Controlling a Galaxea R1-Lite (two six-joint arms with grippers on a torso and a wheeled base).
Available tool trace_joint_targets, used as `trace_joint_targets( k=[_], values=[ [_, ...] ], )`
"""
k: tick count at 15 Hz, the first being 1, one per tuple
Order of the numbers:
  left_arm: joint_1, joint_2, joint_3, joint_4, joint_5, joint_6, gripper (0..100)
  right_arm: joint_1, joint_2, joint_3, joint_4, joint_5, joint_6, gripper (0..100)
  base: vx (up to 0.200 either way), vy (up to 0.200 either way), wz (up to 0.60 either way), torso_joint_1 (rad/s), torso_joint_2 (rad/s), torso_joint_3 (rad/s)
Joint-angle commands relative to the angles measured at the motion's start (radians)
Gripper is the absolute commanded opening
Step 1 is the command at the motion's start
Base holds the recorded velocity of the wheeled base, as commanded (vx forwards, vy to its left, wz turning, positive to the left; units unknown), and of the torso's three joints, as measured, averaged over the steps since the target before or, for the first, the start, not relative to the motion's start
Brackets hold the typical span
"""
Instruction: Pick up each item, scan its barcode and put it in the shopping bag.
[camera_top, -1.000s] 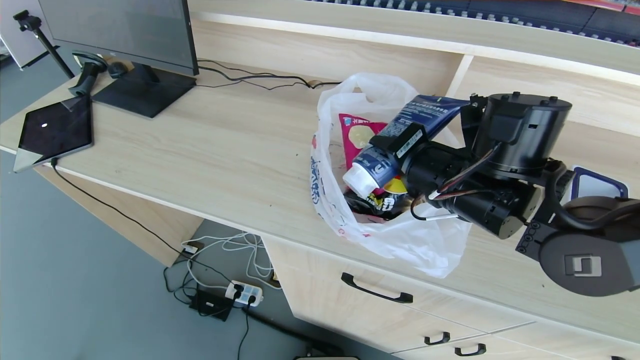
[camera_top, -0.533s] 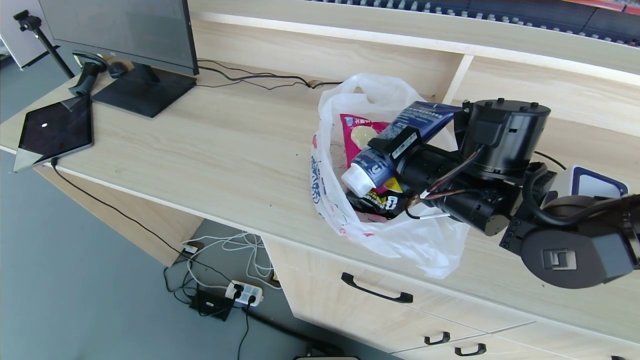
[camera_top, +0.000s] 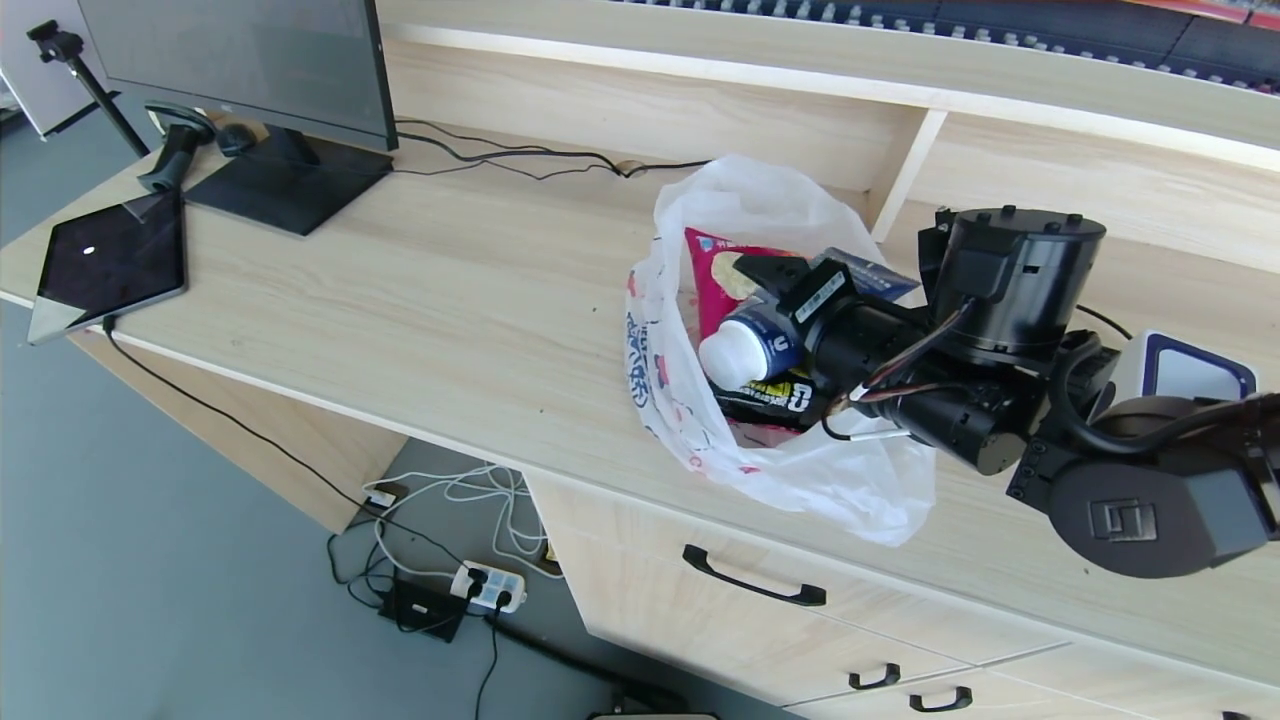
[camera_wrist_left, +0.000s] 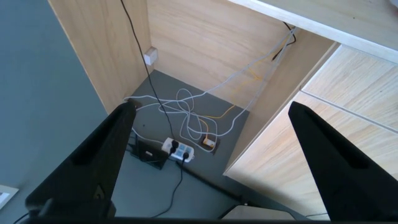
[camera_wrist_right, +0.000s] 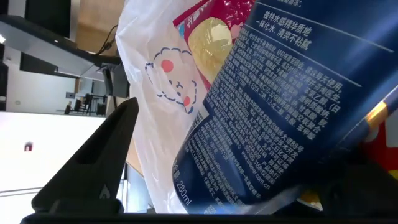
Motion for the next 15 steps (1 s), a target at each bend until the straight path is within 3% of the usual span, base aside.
trace_joint_targets(
  k=[1, 6, 9, 15],
  values=[
    [-0.001, 0.0, 0.0, 0.0, 0.001, -0.001, 100, 0.0, 0.0, -0.002, 0.004, -0.001, -0.003, 100, 0.0, 0.0, 0.0, 0.0, 0.0, 0.0],
    [-0.001, 0.0, 0.0, 0.003, 0.001, -0.001, 100, 0.001, -0.005, -0.002, 0.004, -0.004, -0.066, 100, 0.0, 0.0, 0.0, 0.0, 0.0, 0.0],
    [0.001, 0.0, 0.0, 0.003, 0.001, 0.0, 100, 0.004, -0.022, -0.022, 0.023, -0.045, -0.308, 100, 0.0, 0.0, 0.0, 0.0, 0.0, 0.0],
    [-0.001, 0.0, 0.0, 0.003, 0.001, 0.002, 100, 0.012, -0.083, -0.04, 0.021, -0.048, -0.35, 100, 0.0, 0.0, 0.0, 0.0, 0.0, 0.0]
  ],
)
